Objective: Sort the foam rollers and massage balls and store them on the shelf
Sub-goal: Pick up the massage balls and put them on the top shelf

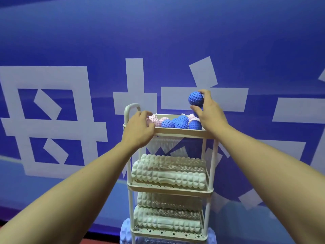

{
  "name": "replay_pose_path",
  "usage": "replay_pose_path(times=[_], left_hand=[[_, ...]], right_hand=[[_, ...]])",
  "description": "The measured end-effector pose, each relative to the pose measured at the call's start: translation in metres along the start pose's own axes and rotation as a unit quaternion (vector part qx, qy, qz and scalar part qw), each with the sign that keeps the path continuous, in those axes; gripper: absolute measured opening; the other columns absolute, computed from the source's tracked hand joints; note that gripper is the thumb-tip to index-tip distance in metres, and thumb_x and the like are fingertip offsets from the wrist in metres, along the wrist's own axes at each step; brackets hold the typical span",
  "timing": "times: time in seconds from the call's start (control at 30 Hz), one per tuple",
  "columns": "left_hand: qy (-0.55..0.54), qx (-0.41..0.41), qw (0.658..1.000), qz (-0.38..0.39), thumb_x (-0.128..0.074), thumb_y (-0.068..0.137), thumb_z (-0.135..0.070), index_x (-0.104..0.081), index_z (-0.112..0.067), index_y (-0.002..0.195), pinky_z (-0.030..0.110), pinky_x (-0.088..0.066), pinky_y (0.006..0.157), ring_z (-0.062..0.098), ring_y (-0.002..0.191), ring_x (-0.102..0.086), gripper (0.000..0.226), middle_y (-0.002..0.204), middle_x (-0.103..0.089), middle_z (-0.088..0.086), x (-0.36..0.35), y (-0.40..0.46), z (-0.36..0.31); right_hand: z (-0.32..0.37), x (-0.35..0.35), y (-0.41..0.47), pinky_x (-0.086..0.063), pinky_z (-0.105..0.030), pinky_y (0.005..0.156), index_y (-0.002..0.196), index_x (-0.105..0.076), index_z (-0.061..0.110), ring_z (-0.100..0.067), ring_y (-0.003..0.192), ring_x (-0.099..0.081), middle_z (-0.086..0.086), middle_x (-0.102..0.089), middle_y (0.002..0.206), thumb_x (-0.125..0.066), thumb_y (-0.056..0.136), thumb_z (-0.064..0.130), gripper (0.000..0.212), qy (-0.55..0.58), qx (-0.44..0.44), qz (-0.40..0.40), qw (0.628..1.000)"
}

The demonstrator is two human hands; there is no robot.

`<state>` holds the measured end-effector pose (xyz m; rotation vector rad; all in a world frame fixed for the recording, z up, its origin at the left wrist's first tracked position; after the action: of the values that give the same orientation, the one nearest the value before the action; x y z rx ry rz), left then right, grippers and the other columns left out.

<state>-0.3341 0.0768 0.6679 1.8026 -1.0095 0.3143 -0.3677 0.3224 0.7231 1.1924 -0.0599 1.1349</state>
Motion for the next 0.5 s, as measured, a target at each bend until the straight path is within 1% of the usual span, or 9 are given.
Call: replay_pose_path(times=[0.07, 0.13, 0.23, 0.33, 0.4, 0.5], left_hand=[[0.023, -0.008, 1.0, 0.003, -0.046, 0.096, -0.036, -0.055, -0.025, 0.132, 0.041, -0.05, 0.094, 0.02, 0.117, -0.056, 0.039, 0.133, -0.055, 0.0, -0.004, -0.001, -0.004], [0.043, -0.022, 0.999, -0.005, -0.045, 0.097, -0.042, -0.057, -0.025, 0.131, 0.043, -0.044, 0.101, 0.022, 0.118, -0.056, 0.04, 0.132, -0.056, 0.0, -0.007, -0.001, -0.012], [0.059, -0.047, 0.997, -0.001, -0.043, 0.099, -0.048, -0.057, -0.025, 0.131, 0.045, -0.039, 0.105, 0.021, 0.121, -0.053, 0.041, 0.132, -0.056, -0.001, -0.012, -0.001, -0.023], [0.112, -0.079, 0.99, 0.036, -0.034, 0.101, -0.056, -0.054, -0.029, 0.133, 0.046, -0.037, 0.108, 0.02, 0.126, -0.049, 0.047, 0.138, -0.054, -0.003, -0.021, -0.004, -0.027], [0.149, -0.086, 0.984, 0.052, -0.027, 0.101, -0.058, -0.053, -0.031, 0.134, 0.045, -0.034, 0.108, 0.019, 0.129, -0.047, 0.05, 0.141, -0.052, -0.004, -0.025, -0.006, -0.025], [0.167, -0.088, 0.98, 0.058, -0.023, 0.101, -0.059, -0.051, -0.03, 0.136, 0.046, -0.034, 0.108, 0.021, 0.13, -0.045, 0.053, 0.143, -0.05, -0.003, -0.027, -0.006, -0.023]], right_hand=[[-0.002, 0.001, 0.002, -0.052, -0.043, 0.083, 0.139, -0.034, 0.025, -0.032, 0.109, -0.061, -0.01, -0.061, 0.13, -0.059, 0.1, 0.034, 0.047, -0.031, -0.002, 0.003, 1.0], [0.0, -0.001, 0.003, -0.053, -0.044, 0.083, 0.138, -0.035, 0.024, -0.034, 0.106, -0.062, -0.011, -0.062, 0.128, -0.059, 0.101, 0.032, 0.045, -0.069, 0.01, 0.014, 0.997], [0.003, -0.003, 0.005, -0.055, -0.047, 0.086, 0.137, -0.036, 0.023, -0.033, 0.108, -0.062, -0.012, -0.062, 0.128, -0.058, 0.101, 0.032, 0.044, -0.1, 0.015, 0.024, 0.995], [0.002, -0.005, 0.005, -0.057, -0.048, 0.087, 0.137, -0.037, 0.022, -0.031, 0.111, -0.062, -0.012, -0.062, 0.129, -0.059, 0.1, 0.034, 0.045, -0.123, 0.013, 0.038, 0.992], [0.0, -0.003, 0.006, -0.056, -0.048, 0.088, 0.138, -0.037, 0.021, -0.032, 0.112, -0.062, -0.013, -0.062, 0.129, -0.06, 0.1, 0.035, 0.047, -0.105, 0.01, 0.034, 0.994], [-0.005, 0.003, 0.007, -0.056, -0.046, 0.091, 0.141, -0.038, 0.023, -0.03, 0.114, -0.061, -0.011, -0.061, 0.131, -0.062, 0.098, 0.034, 0.05, -0.013, -0.009, 0.019, 1.0]])
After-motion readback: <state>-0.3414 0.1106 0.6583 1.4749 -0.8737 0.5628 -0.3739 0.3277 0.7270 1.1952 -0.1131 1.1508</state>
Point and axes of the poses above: each hand's wrist, its own y-axis towards the middle knuckle, its own x-axis out of the back of the hand, z = x × y, the point moved 6 cm from there along y, towards the middle knuckle
